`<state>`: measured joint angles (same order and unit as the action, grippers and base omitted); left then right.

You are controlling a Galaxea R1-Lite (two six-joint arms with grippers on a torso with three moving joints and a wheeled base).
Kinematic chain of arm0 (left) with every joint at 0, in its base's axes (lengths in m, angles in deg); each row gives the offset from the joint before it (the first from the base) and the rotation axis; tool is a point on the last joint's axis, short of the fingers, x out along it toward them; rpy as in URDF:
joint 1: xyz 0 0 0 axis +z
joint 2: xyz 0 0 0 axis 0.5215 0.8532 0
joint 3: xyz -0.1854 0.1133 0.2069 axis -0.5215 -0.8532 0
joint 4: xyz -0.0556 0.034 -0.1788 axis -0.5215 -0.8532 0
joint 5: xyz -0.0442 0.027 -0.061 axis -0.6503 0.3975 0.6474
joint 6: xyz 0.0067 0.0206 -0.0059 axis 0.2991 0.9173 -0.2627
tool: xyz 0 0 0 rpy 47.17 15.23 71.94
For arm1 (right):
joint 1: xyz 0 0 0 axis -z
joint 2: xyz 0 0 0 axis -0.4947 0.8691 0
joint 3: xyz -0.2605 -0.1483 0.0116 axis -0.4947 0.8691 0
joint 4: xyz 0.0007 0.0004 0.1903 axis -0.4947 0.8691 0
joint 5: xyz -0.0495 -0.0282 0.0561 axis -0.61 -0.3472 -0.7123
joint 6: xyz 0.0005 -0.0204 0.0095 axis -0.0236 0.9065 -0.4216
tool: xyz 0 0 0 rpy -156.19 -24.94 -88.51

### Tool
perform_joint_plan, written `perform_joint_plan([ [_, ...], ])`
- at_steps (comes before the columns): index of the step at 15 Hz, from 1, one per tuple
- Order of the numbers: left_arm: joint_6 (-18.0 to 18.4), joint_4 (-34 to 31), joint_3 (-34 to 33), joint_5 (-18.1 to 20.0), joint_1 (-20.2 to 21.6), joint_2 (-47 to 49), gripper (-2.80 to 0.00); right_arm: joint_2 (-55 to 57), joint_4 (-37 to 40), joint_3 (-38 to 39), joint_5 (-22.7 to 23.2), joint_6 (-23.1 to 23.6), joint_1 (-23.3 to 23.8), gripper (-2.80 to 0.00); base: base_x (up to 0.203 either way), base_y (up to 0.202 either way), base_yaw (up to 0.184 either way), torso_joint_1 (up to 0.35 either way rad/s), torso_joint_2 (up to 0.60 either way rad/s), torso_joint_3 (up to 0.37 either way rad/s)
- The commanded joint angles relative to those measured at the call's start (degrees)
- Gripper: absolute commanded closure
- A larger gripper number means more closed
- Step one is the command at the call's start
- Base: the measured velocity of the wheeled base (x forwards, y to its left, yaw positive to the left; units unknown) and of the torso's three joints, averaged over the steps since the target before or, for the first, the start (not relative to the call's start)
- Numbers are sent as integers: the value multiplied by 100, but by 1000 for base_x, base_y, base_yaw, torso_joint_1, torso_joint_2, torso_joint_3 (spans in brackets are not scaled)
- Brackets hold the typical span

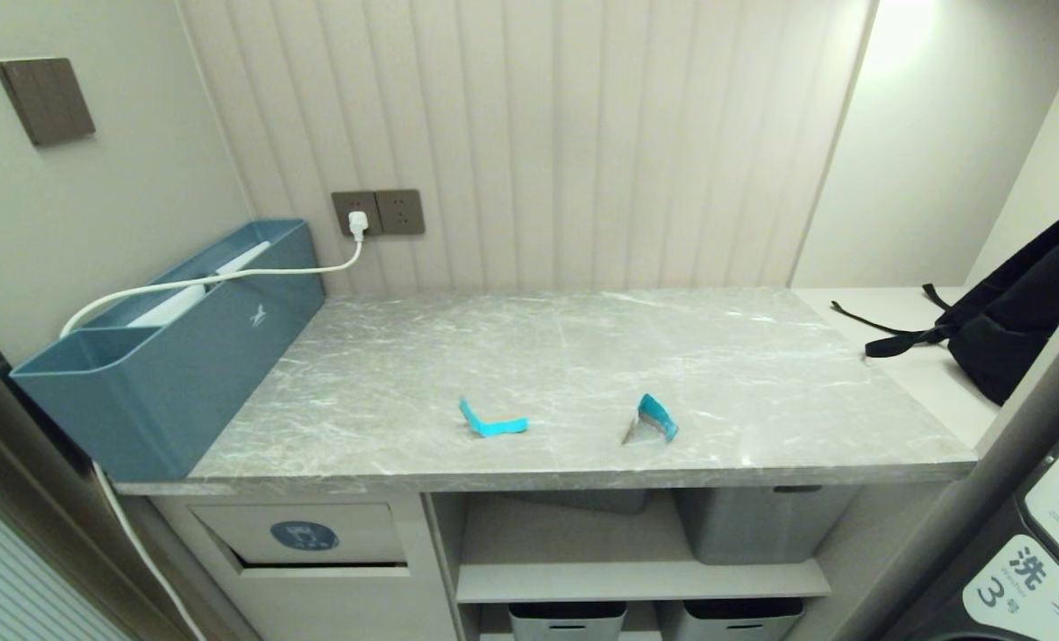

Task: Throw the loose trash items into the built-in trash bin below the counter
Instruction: Pick up the garbage

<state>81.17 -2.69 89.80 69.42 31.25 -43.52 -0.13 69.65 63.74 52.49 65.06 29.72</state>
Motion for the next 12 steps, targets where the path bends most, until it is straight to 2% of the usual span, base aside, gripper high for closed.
perform_joint_plan([
  [1,-6,4,-14,-2,1,8,0,584,-3,-415,112,18,-4,0,0,0,0,0,0,0],
  [5,-6,9,-14,-2,1,1,0,3515,-3,-1406,1207,135,-21,0,0,0,0,0,0,0],
  [6,-6,9,-9,-2,1,7,0,4249,-30,-1581,1481,206,-36,-280,0,0,0,0,0,0],
  [9,-6,6,-9,-2,1,4,0,6233,-475,-2155,1991,349,-200,-280,0,0,0,0,0,0],
  [12,-6,7,-18,-2,1,2,0,7784,-1300,-2642,2216,409,-565,-280,0,0,0,0,0,0],
])
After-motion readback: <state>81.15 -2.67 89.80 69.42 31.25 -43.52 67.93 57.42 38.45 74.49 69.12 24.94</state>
